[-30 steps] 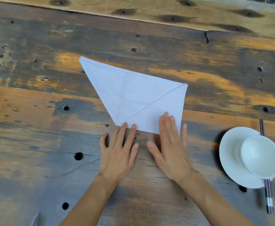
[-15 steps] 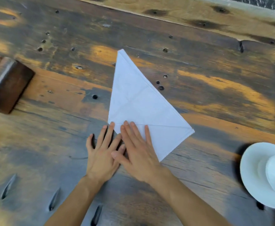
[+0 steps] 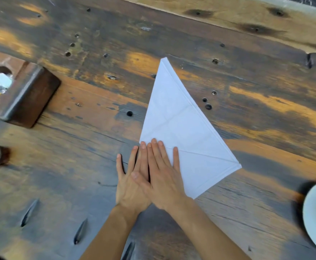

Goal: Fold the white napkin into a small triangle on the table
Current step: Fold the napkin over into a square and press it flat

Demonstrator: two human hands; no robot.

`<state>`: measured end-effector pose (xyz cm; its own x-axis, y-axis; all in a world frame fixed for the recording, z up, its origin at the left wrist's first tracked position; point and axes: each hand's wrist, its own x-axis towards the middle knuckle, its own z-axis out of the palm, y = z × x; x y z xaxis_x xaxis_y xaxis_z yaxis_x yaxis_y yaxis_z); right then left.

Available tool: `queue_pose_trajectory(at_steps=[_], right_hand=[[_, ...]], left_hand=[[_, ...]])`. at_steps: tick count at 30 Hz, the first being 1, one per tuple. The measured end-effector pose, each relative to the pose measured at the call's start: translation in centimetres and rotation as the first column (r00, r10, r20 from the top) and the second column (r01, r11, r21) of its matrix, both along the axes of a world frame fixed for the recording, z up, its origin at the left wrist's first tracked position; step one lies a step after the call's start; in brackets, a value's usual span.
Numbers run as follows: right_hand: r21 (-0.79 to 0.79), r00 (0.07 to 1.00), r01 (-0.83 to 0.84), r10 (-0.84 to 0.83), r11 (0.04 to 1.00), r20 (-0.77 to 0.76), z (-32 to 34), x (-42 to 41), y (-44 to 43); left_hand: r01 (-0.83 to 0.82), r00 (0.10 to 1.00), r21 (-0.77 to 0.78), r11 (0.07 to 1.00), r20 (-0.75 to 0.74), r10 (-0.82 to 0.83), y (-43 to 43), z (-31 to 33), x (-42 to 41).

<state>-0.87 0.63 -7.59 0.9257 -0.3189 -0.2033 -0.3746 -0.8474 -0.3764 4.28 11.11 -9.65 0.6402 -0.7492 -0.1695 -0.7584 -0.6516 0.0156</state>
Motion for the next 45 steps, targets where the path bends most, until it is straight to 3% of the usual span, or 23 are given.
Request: queue_pose_trajectory(at_steps=[11,20,45], right_hand=[[0.017,0.997,0.075,-0.074,0.997,-0.034,0.2,-0.4,0.1],[0.025,0.986,0.15,-0.148,0.988,-0.072,-0.2,-3.3,-1.5],[-0.083,0.916,0.317,-0.327,0.945,-0.234,0.8,-14.0,-8.4]], left_hand=[[-0.015,0.995,0.083,0.996,-0.097,0.023,-0.2,0.5,0.1],[-0.127,0.983,-0.083,0.988,-0.144,0.115,-0.5,0.2,0.0],[-0.161,0.98,-0.169,0.972,-0.146,0.137,-0.7,0.4,-0.2]])
